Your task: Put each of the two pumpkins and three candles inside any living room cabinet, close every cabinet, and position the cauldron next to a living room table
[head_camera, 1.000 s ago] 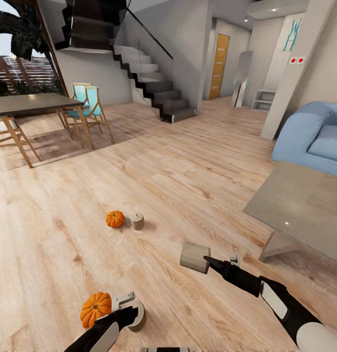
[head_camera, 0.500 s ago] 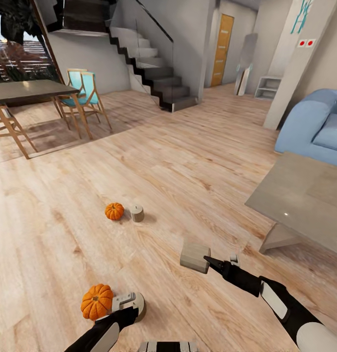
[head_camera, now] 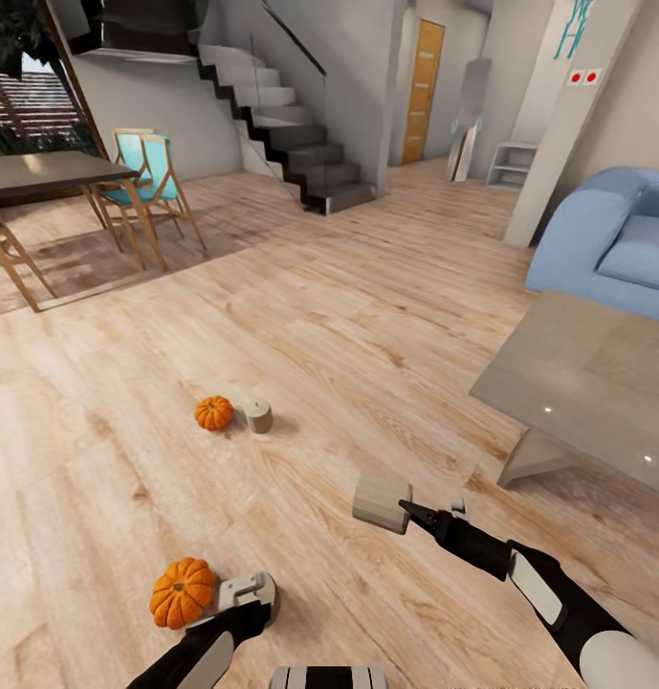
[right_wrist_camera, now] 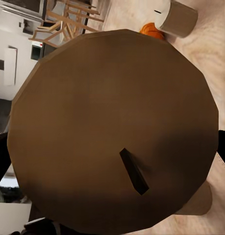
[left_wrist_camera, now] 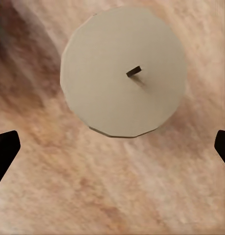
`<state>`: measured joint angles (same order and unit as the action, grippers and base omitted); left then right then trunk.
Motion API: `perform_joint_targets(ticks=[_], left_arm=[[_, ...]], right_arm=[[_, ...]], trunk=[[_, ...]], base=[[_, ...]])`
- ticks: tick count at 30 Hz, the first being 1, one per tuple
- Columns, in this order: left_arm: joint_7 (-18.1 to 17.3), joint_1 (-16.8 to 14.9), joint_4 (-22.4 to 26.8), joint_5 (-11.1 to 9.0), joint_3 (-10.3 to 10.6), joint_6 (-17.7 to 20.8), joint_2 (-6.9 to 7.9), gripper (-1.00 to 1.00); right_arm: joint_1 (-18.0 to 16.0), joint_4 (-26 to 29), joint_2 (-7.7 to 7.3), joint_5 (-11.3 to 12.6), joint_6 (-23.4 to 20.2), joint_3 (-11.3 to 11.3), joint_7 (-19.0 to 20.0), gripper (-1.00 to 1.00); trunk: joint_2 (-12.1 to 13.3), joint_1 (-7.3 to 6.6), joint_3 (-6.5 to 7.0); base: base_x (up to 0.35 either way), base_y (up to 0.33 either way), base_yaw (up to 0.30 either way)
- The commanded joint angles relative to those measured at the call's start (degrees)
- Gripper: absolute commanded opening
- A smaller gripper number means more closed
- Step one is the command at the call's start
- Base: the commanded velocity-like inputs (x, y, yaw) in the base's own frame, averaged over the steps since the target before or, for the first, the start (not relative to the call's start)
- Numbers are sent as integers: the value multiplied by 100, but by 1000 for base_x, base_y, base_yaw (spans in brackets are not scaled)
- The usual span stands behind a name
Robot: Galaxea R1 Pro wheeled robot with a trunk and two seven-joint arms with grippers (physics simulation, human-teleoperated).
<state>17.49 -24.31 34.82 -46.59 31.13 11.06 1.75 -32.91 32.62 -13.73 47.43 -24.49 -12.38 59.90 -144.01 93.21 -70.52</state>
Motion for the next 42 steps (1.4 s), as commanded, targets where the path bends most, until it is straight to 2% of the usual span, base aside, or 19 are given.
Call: perform_joint_targets(ticks=[1, 42], left_arm=[[53, -4, 16, -44, 46, 10, 6, 100], [15, -3, 16, -41, 139, -4, 9, 100]], right_arm=[[-5, -4, -5, 83, -82, -27, 22, -100], [-5, -10, -6, 91, -73, -27, 13, -100]], trunk=[[-2, -1, -3], [-2, -1, -2]], base=[[0, 0, -55], [81, 12, -2]])
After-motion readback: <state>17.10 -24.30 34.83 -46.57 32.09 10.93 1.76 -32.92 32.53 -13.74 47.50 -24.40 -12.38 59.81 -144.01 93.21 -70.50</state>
